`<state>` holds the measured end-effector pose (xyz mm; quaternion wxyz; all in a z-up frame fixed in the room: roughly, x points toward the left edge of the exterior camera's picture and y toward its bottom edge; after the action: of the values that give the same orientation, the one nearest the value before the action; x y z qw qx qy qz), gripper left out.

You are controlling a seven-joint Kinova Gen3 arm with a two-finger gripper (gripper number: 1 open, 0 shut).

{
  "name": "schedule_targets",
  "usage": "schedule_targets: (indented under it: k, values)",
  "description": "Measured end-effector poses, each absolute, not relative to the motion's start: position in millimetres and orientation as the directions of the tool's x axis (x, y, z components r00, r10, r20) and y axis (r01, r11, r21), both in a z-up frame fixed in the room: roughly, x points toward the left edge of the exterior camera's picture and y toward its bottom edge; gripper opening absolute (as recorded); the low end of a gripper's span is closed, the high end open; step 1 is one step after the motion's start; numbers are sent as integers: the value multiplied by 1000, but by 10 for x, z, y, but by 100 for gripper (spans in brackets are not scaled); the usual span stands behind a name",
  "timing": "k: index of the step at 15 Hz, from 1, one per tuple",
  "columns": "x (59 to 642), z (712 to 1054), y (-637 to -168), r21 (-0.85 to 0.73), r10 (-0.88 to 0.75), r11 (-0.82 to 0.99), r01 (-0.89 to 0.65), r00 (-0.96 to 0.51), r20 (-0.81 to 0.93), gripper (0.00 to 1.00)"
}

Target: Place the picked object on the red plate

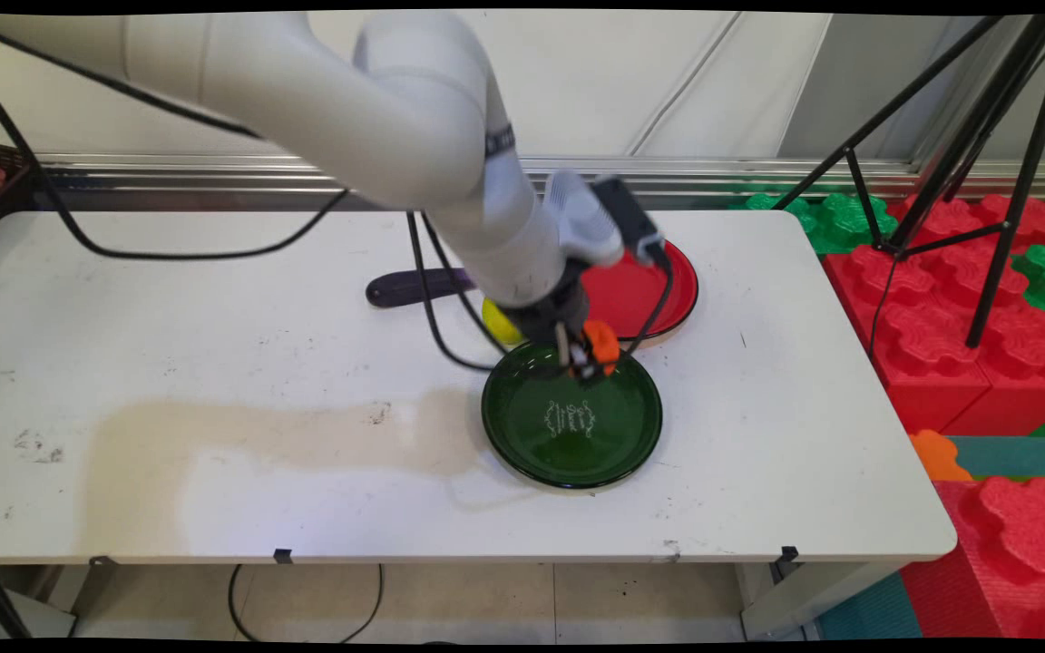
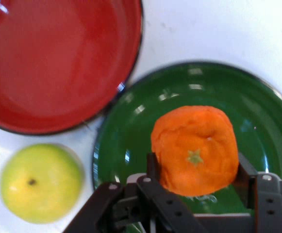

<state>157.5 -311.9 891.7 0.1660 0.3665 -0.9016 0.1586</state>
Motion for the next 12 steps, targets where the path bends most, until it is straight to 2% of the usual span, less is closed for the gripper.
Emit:
schedule_targets:
  k: [6,12]
  values:
    - [1526,9495,-3326,-220,-581,647,-730,-659,478,0]
    - [1404,9705,-3691,-258,-578,606,-753,-639,508,0]
